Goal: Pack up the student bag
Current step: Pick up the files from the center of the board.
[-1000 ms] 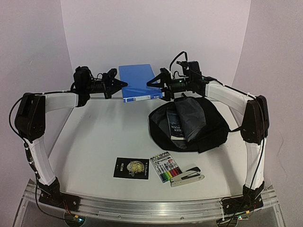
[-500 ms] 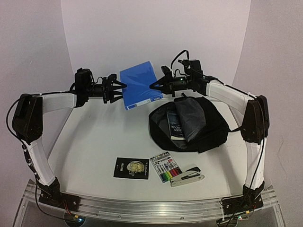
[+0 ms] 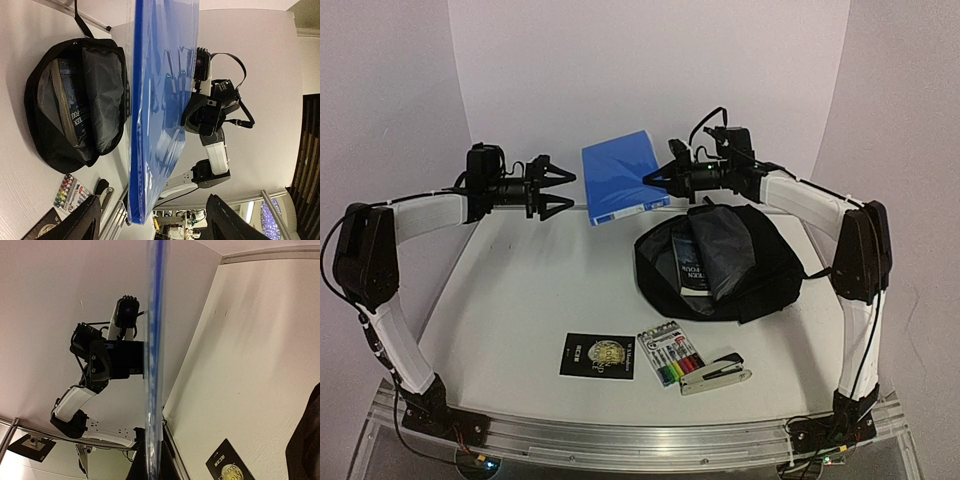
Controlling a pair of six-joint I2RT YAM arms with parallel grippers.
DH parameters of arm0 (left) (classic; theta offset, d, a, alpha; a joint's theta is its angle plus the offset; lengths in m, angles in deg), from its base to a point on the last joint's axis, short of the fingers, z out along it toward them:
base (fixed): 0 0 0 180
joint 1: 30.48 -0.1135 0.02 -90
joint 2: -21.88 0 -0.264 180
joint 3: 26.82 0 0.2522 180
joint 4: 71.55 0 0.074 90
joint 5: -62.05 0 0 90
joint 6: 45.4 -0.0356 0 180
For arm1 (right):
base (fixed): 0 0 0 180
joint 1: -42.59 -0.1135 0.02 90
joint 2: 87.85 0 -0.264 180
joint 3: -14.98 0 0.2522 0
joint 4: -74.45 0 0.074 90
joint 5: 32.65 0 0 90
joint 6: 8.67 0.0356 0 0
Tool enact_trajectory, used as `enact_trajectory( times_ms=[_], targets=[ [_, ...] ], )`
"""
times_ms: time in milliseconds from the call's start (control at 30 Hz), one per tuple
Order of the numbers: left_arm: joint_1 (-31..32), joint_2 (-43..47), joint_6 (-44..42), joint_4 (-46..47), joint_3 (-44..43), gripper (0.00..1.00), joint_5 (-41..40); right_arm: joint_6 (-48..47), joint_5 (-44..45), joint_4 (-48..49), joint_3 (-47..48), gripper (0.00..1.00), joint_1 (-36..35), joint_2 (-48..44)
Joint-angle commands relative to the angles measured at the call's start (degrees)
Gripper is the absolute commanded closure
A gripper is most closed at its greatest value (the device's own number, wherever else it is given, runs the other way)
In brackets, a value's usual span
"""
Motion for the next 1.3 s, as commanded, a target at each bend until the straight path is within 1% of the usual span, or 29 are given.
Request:
enact_trajectory(
  times_ms=[0,167,233,400,433,467,500,567,600,633,700,800,833,933,1100,1267],
  targets=[
    [1.7,-3.31,6.73,13.39,-1.0,0.32,3.12,2.65,-2.7,6.1,-1.22,1.0,-1.2,-4.36],
    [3.57,-6.19,7.41,14.02,-3.71,0.36,2.96,4.49,-3.88,8.3,-2.01,1.0,-2.3,-4.27],
    [3.74,-6.66,7.99,14.76,-3.79,0.42,2.63,4.8,-4.03,8.66,-2.3,1.0,-2.44,-4.29],
    [3.78,-6.43,11.46,20.77,-1.85,0.86,2.53,4.57,-2.98,8.65,-3.98,1.0,-2.48,-4.31],
    [3.75,-6.31,11.89,21.67,-1.4,0.95,2.51,3.97,-2.41,8.4,-4.48,0.99,-2.42,-4.27],
    [3.72,-6.17,12.15,21.93,-1.05,0.99,2.4,2.71,-1.15,7.61,-5.06,0.93,-2.19,-4.31],
    [3.68,-6.04,12.15,21.89,-0.72,1.0,2.19,0.36,1.5,4.6,-5.34,0.84,-1.77,-4.38],
    [3.51,-5.84,11.95,21.28,0.03,1.0,1.78,-9.93,10.47,-8.5,-4.29,0.59,-0.84,-4.59],
    [3.37,-5.73,11.5,20.24,0.29,1.0,1.69,-15.75,16.79,-14.75,-3.61,0.46,-0.31,-4.86],
    [3.27,-5.65,11.07,19.25,0.47,1.0,1.48,-20.9,23.04,-19.77,-2.93,0.42,-0.17,-5.27],
    [2.84,-5.09,10.4,18.66,1.39,1.0,0.77,-27.96,36.17,-24.99,-1.64,0.42,-0.21,-5.84],
    [2.24,-4.22,8.59,16.07,2.11,1.0,-0.5,-34.48,49.9,-29.13,-1.33,0.41,-0.28,-6.05],
    [2.17,-4.07,7.63,14.91,2.14,1.0,-0.78,-36.65,52.58,-29.81,-1.72,0.4,-0.34,-5.93],
    [2.16,-4.26,6.06,12.9,2.09,1.0,-1.24,-41.39,58.83,-31.02,-4.13,0.42,-1.66,-5.68],
    [2.16,-4.45,7.13,15.46,3.28,1.0,-1.44,-44.95,67.11,-31.25,-8.24,0.41,-4.38,-5.52],
    [2.16,-4.53,7.15,16.11,4.42,1.0,-2.36,-47.01,75.97,-30.94,-9.16,0.32,-7.18,-3.03]
  ],
)
